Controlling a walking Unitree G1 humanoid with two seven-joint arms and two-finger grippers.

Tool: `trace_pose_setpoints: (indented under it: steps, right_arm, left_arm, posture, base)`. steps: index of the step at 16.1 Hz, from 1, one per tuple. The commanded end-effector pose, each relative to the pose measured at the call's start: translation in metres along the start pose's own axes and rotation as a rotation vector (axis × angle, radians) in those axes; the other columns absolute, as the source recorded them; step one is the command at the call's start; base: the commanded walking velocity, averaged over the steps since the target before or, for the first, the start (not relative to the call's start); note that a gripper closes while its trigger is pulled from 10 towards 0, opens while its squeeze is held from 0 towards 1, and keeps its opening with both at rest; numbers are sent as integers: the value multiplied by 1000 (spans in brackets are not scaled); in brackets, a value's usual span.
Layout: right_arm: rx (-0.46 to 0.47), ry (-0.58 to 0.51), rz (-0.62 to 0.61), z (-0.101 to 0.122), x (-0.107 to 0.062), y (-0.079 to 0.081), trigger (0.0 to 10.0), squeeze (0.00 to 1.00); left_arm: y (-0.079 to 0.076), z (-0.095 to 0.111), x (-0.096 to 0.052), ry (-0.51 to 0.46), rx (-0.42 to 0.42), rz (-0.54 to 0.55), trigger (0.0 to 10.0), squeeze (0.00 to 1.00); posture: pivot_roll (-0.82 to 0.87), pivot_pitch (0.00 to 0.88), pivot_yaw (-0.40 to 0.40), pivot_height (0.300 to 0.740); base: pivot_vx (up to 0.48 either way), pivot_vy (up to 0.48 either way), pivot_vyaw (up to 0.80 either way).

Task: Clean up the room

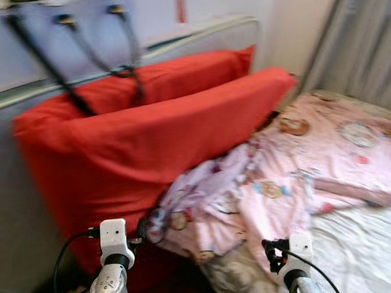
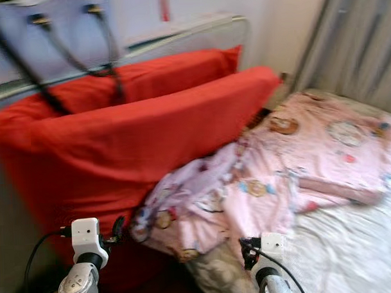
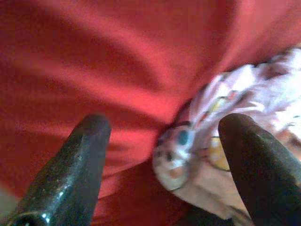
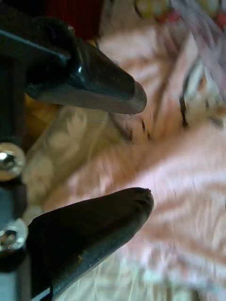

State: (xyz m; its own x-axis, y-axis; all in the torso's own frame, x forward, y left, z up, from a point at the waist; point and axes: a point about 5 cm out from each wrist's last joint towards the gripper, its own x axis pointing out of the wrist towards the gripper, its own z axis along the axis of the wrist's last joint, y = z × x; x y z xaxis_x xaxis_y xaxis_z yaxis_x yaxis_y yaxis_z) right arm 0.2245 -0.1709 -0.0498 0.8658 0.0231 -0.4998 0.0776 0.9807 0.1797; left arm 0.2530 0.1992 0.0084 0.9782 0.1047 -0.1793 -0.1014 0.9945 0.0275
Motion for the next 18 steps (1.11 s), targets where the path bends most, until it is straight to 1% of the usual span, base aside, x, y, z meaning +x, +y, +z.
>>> trace_pose_setpoints:
  steps: [1, 2, 6, 8, 13, 16, 18]
  right_arm:
    - [2, 11, -9, 1, 1, -1, 10000, 0]
    - [3, 18, -8, 0, 1, -1, 10000, 0]
    - [2, 19, -6, 0, 1, -3, 10000, 0]
    - [1, -4, -4, 3, 1, -3, 10000, 0]
    - [4, -22, -1, 4, 1, -2, 10000, 0]
    - [-4, -21, -12, 6, 2, -2, 10000, 0]
    - [-18, -20, -23, 7, 2, -3, 10000, 0]
  left_arm:
    - [-1, 2, 2, 3, 7, -6, 10000, 0]
    - [-1, 2, 2, 3, 6, -6, 10000, 0]
    - [-2, 2, 1, 0, 6, -4, 10000, 0]
    - [-2, 2, 1, -1, 8, -6, 10000, 0]
    - [-4, 5, 2, -19, 2, -14, 10000, 0]
    - [-11, 10, 4, -45, -16, -40, 10000, 0]
    - [-13, 10, 4, -47, -19, -45, 10000, 0]
  posture:
    - [21, 0, -31, 675]
    - [21, 0, -31, 675]
    - [20, 0, -31, 675]
    - [21, 0, -32, 675]
    - [22, 0, -33, 675]
    - [21, 0, -33, 675]
    - [20, 0, -33, 675]
  base:
    - [0, 375, 0]
    - [0, 379, 0]
    - [0, 0, -719]
    - [0, 0, 0]
    - [0, 0, 0]
    - [0, 0, 0]
    - [0, 0, 0]
